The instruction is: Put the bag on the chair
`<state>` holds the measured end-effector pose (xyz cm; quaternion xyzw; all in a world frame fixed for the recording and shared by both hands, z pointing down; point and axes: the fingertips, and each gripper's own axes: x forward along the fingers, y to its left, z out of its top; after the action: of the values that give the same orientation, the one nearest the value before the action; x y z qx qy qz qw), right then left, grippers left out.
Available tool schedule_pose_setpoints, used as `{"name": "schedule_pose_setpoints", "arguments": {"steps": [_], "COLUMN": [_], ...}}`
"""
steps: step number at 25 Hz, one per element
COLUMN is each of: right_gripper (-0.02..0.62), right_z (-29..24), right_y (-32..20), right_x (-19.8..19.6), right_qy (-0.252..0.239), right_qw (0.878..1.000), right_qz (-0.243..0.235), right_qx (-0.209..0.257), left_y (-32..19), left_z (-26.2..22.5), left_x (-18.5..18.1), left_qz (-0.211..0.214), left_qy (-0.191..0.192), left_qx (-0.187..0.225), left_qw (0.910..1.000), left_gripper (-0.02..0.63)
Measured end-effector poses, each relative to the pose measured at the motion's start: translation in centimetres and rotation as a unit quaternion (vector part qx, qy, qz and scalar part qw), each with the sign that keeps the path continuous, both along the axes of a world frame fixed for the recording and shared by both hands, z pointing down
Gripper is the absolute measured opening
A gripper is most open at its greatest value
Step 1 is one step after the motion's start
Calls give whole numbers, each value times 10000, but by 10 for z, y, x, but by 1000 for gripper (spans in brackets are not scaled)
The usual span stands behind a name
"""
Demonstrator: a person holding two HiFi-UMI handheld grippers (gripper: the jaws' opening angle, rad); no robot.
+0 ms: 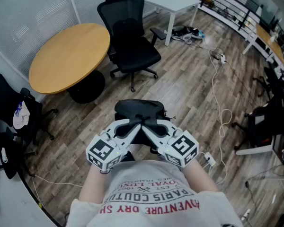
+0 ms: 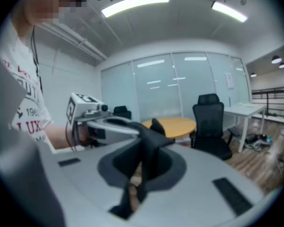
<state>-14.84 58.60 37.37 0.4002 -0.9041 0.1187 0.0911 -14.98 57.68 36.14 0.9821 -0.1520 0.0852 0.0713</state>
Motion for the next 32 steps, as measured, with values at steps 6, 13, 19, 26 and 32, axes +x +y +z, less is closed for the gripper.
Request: {"name": "schedule_pose_setpoints", "arguments": {"steps": [6, 13, 19, 26, 32], "right_gripper": [43, 44, 44, 44, 44], "right_z": [0, 9, 16, 21, 28], "right_y": [1, 16, 24, -4, -63], "right_x": [7, 23, 36, 48, 63], "right_qy": [-28, -197, -240, -298, -254], "right_qw": [10000, 9997, 9994, 9990, 9984], "right_qz": [70, 95, 25, 121, 300], "right_qx": [42, -128, -247, -313, -415], "left_y": [5, 20, 26, -3, -60], "left_z": [2, 11, 17, 24, 32], "left_x": [6, 21, 34, 47, 63], "left_qz": [60, 106, 102, 202, 422], "left_qy": [15, -39, -60, -62, -51], "left_qx": [-12, -107, -214, -340, -452], "left_qw": [10000, 9999, 9997, 9992, 9981], "left_gripper": [55, 55, 55, 55, 55]}}
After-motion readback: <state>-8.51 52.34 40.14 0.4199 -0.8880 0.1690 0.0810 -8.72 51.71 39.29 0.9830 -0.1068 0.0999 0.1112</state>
